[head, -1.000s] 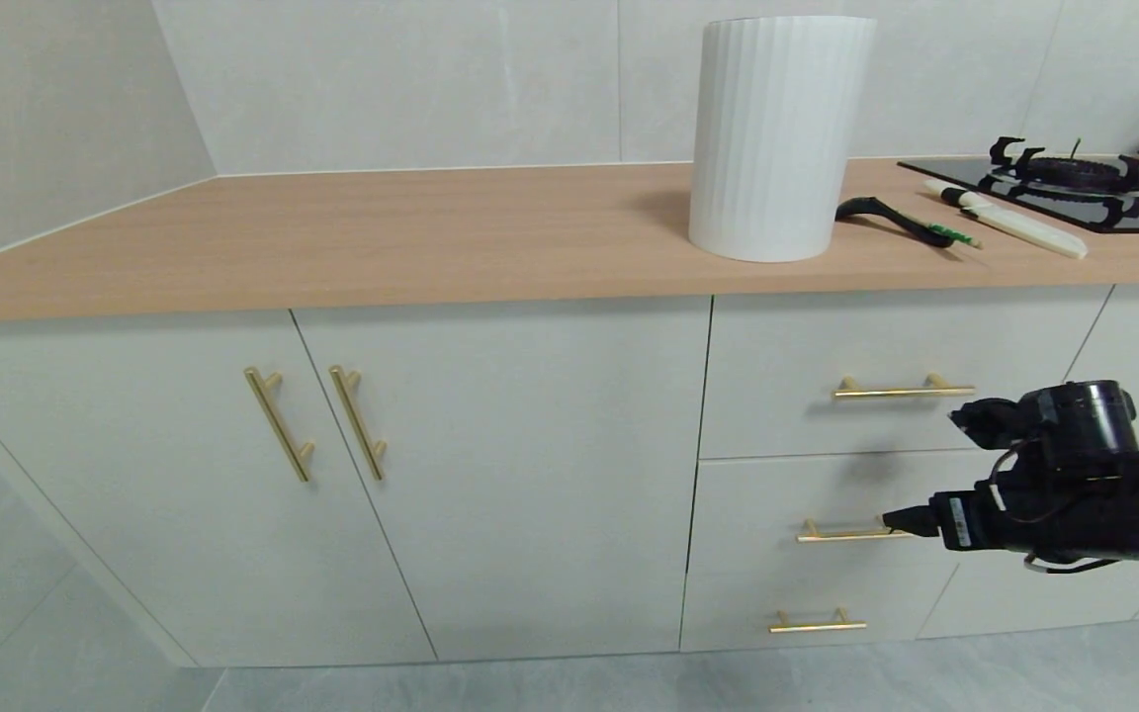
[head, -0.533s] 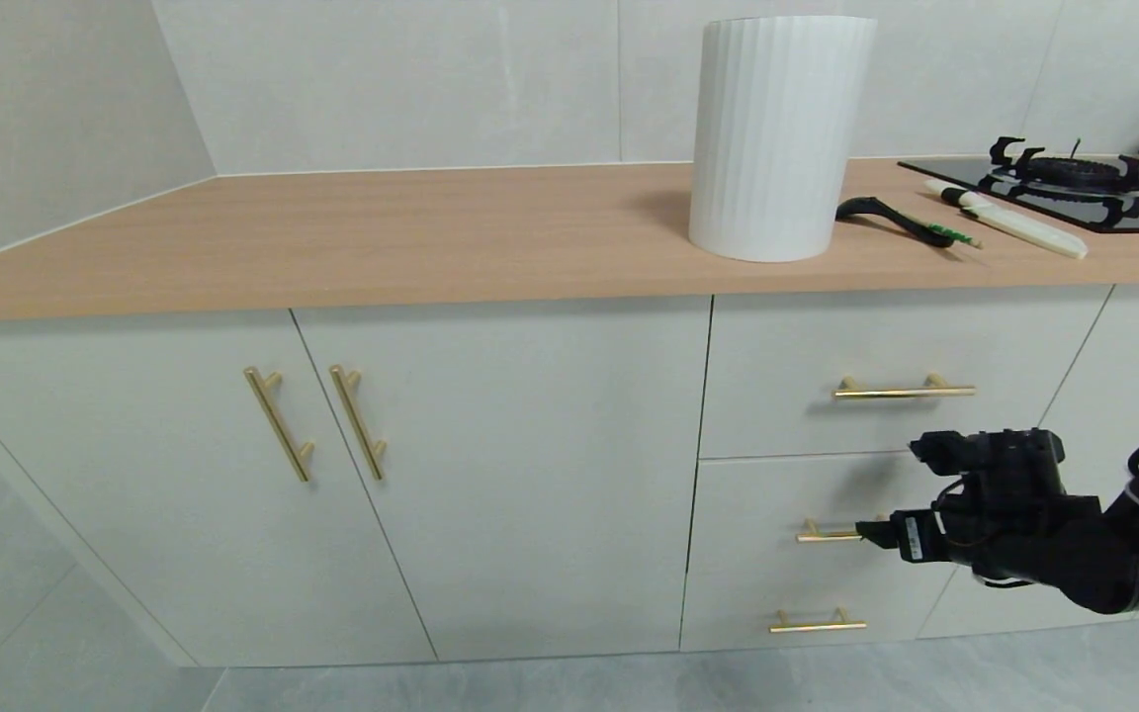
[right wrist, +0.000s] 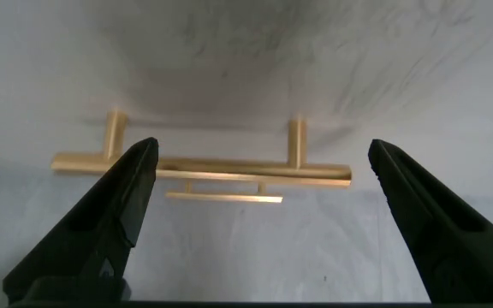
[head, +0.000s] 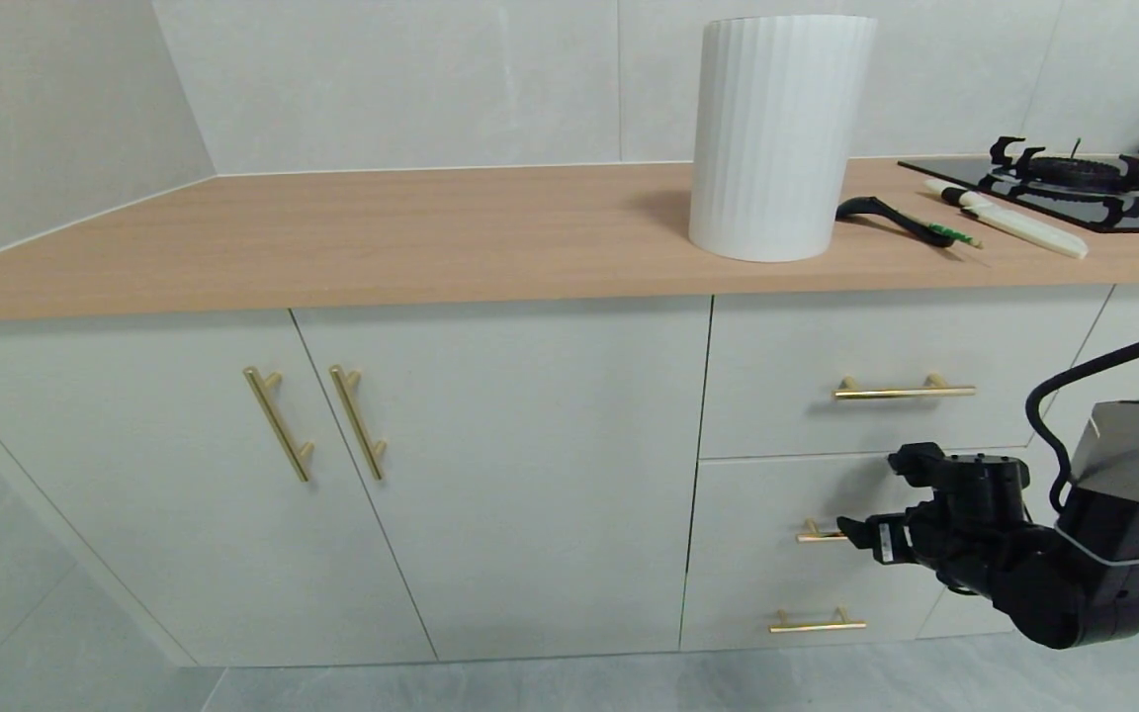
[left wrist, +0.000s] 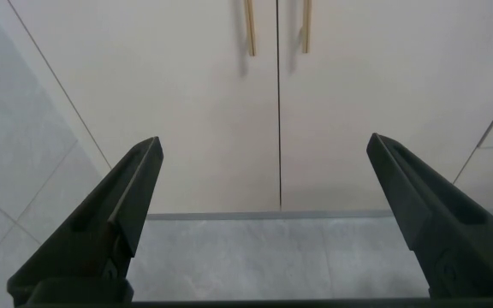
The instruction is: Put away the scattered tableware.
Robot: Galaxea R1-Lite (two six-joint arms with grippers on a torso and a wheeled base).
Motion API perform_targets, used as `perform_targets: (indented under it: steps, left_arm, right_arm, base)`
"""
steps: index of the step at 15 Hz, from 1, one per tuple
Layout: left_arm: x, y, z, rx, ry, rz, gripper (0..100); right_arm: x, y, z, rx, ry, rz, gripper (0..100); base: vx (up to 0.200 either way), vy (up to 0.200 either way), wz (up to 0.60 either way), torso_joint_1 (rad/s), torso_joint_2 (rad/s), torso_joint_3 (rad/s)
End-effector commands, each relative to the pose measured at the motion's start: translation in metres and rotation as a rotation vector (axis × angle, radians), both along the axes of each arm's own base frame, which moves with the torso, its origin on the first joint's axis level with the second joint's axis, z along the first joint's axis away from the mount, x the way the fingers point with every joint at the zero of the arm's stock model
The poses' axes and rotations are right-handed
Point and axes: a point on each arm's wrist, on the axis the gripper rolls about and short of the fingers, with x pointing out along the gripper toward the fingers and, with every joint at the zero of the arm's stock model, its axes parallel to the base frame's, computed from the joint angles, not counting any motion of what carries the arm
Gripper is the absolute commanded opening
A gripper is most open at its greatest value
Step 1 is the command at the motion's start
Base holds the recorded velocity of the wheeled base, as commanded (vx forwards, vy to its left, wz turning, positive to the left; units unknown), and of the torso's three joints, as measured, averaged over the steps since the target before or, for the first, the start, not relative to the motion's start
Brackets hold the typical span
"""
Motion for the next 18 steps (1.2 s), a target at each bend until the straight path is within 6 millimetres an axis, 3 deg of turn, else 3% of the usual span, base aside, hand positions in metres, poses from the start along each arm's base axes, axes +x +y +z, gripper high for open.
perform_targets:
  steps: [1, 12, 18]
  left_arm:
    - [0.0, 0.0, 0.0, 0.0, 0.001, 0.001, 100]
    - [0.0, 0.0, 0.0, 0.0, 0.001, 0.0, 100]
    - [0.0, 0.0, 0.0, 0.0, 0.001, 0.0, 100]
  right_arm:
    - [0.0, 0.0, -0.011, -0.003, 0.023, -0.001, 100]
    - [0.002, 0.0, -0.019, -0.006, 0.037, -0.003, 100]
    - [-0.017, -0.001, -0.005, -0.008, 0.051, 0.001, 100]
  base:
    - [0.0, 0.0, 0.0, 0.0, 0.0, 0.0]
    - [0.0, 0.0, 0.0, 0.0, 0.0, 0.0]
    - [0.0, 0.0, 0.0, 0.0, 0.0, 0.0]
